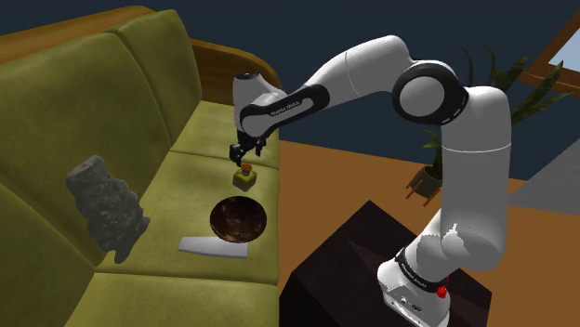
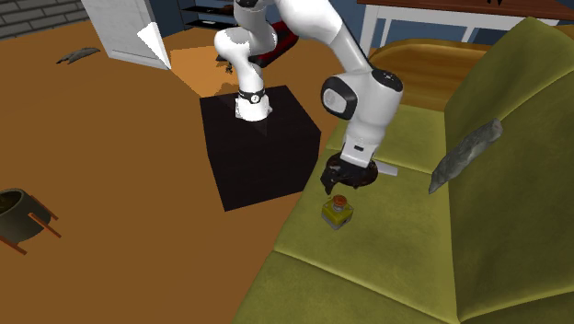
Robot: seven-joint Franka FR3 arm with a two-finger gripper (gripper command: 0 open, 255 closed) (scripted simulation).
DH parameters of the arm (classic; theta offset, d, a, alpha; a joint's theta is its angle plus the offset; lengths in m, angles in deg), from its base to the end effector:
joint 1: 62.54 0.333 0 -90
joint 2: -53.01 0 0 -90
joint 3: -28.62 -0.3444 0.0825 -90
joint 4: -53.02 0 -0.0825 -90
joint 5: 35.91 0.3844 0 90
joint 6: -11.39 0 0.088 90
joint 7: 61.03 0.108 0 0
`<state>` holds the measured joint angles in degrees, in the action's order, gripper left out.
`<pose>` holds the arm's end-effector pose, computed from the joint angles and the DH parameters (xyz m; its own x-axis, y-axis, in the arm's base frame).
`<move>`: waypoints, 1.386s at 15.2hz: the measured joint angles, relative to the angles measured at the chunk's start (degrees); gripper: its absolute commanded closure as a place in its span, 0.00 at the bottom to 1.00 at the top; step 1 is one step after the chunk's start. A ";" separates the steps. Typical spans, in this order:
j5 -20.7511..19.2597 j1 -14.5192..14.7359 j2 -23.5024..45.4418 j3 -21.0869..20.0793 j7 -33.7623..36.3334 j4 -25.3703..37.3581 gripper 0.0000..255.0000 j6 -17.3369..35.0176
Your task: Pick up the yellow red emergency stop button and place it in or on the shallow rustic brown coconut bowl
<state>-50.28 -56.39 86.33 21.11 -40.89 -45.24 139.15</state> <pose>0.6667 0.1435 0.2715 0.9994 0.0261 -0.0219 0.0287 -0.9909 0.1319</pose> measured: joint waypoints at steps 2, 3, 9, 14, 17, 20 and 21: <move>-0.32 0.34 2.01 0.17 0.31 1.39 0.00 0.60; -0.43 0.35 2.56 0.25 0.34 1.51 0.00 1.04; -1.04 0.34 5.21 0.74 0.67 1.44 0.00 3.76; -1.09 0.32 5.33 0.78 0.69 1.37 0.00 3.98; -1.09 0.32 5.32 0.78 0.69 1.37 1.00 3.97; -1.09 0.33 5.31 0.78 0.70 1.39 1.00 3.96; -1.09 0.33 5.31 0.77 0.70 1.39 1.00 3.95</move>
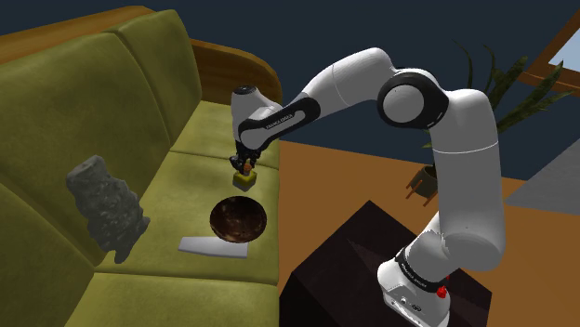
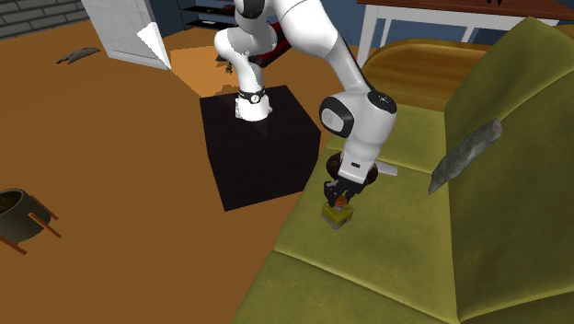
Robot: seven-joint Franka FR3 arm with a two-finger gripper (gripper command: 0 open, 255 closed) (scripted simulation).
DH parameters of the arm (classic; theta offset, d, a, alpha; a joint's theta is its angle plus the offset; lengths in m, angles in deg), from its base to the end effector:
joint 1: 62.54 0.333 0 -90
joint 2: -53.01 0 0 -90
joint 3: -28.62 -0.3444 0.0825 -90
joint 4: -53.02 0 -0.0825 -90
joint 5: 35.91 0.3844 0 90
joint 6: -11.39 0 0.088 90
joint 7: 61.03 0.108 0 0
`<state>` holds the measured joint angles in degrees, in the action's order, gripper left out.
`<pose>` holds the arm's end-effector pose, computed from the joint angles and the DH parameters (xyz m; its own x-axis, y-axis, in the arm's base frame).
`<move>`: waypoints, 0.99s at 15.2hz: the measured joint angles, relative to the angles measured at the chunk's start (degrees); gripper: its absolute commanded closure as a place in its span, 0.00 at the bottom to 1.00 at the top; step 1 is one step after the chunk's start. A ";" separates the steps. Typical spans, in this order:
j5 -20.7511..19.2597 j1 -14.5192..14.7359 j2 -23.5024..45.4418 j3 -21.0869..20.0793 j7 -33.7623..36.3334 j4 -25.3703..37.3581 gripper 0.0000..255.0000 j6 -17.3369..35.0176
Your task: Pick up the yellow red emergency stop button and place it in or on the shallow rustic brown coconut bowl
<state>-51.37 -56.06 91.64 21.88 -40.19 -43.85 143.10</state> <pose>0.6744 0.1425 0.2234 0.9994 0.0281 -0.0207 0.0306 -0.9907 0.1324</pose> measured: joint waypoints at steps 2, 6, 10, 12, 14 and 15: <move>0.00 0.00 0.00 0.00 0.00 0.00 1.00 0.00; 0.13 -0.04 -0.65 -0.11 -0.09 -0.19 1.00 -0.50; 0.56 -0.22 -2.35 -0.39 -0.58 0.01 1.00 -2.36; 0.82 -0.37 -3.54 -0.56 -0.89 -0.12 1.00 -3.39; 1.07 -0.45 -4.55 -0.72 -1.14 0.01 1.00 -4.51; 1.17 -0.54 -4.92 -0.76 -1.33 0.14 1.00 -4.98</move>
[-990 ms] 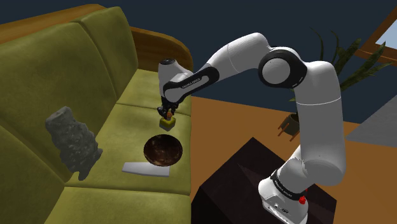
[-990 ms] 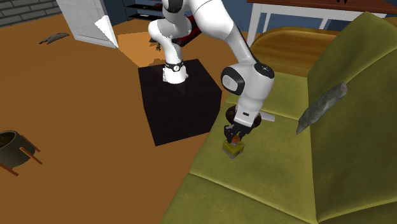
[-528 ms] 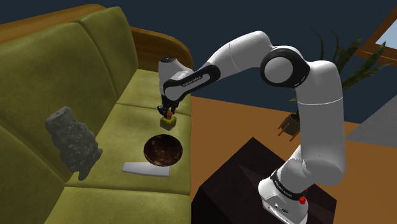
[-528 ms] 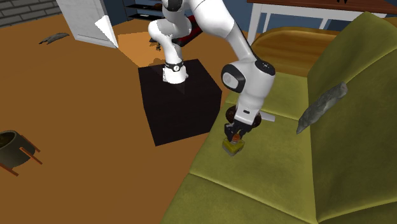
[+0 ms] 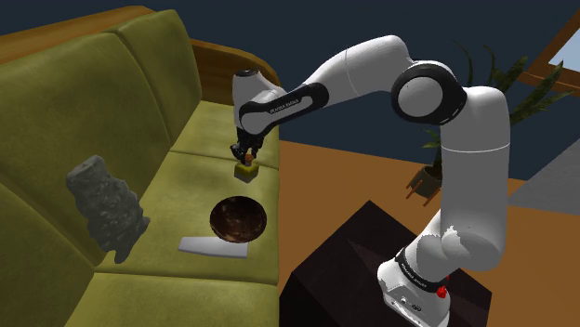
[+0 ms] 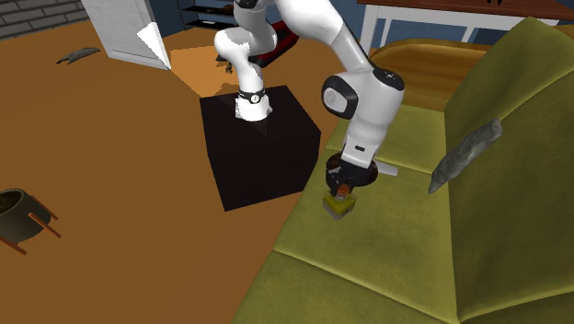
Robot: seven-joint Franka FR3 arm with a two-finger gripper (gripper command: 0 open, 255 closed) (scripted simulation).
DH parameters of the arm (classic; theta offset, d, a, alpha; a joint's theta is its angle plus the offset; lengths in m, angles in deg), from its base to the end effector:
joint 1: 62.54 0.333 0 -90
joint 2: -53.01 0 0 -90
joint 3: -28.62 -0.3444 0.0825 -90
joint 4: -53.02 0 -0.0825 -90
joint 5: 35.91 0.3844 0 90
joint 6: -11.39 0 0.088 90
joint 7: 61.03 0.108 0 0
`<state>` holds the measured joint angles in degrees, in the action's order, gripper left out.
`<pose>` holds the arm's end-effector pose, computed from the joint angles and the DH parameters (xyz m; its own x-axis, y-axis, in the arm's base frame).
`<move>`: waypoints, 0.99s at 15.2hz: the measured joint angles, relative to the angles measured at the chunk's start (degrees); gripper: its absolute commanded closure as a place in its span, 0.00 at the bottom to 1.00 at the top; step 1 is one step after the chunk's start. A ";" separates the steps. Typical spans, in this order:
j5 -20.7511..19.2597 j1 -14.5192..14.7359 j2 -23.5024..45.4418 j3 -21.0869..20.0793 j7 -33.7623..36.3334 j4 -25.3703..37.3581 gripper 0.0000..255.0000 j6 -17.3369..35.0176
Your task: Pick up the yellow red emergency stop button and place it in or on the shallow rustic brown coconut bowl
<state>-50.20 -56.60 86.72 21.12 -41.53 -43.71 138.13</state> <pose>0.6730 0.1410 0.2768 0.9994 0.0284 -0.0208 0.0309 -0.9907 0.1323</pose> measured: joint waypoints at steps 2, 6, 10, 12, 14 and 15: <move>0.25 -0.04 -0.92 -0.16 -0.21 0.22 1.00 -1.14; 0.67 -0.05 -2.59 -0.43 -0.53 0.68 1.00 -3.25; 1.18 -0.26 -4.34 -0.66 -1.21 1.51 1.00 -5.76; 1.36 -0.29 -5.09 -0.76 -1.37 1.63 1.00 -6.63; 1.49 0.39 -7.17 -1.20 -0.19 -0.69 1.00 -6.55; 1.58 0.96 -8.36 -1.55 0.73 -2.01 1.00 -6.55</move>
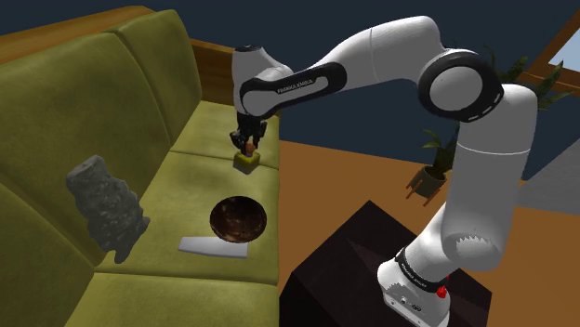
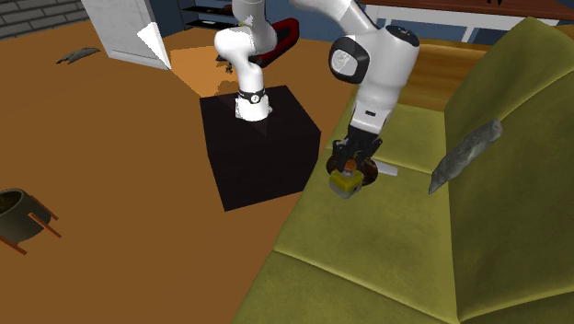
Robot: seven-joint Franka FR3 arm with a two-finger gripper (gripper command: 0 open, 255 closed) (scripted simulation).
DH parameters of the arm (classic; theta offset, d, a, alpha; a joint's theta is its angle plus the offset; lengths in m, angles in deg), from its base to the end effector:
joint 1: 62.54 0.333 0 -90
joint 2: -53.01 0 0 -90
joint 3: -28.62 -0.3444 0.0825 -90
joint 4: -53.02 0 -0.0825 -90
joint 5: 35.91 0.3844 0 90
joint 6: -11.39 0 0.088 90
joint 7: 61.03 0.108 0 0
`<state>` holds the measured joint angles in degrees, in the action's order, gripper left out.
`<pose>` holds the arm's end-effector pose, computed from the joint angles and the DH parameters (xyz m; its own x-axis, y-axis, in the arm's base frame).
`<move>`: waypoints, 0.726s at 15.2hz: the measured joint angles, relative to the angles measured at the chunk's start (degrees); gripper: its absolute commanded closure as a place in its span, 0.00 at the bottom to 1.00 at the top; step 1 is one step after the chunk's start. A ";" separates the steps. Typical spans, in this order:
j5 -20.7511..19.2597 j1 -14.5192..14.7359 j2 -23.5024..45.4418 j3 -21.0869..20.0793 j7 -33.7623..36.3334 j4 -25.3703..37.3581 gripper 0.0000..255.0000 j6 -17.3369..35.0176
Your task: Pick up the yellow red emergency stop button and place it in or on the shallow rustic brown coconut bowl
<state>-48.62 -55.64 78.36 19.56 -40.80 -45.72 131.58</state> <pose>0.6477 0.1623 0.3515 0.9994 0.0287 -0.0214 0.0313 -0.9907 0.1322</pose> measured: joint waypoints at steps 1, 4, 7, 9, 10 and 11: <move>0.03 0.54 -0.97 -0.31 0.93 -1.40 1.00 0.33; 0.41 2.09 -4.71 -1.42 3.61 -5.69 1.00 0.53; 1.07 3.67 -9.07 -2.76 6.41 -10.55 1.00 0.71; 1.39 4.90 -10.66 -3.66 8.39 -11.96 1.00 0.28; 1.60 5.69 -11.58 -4.26 9.66 -12.76 1.00 0.01; 1.81 6.28 -12.53 -4.75 10.66 -13.93 1.00 0.13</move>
<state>-46.81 -49.36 65.82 14.82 -30.13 -59.65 131.71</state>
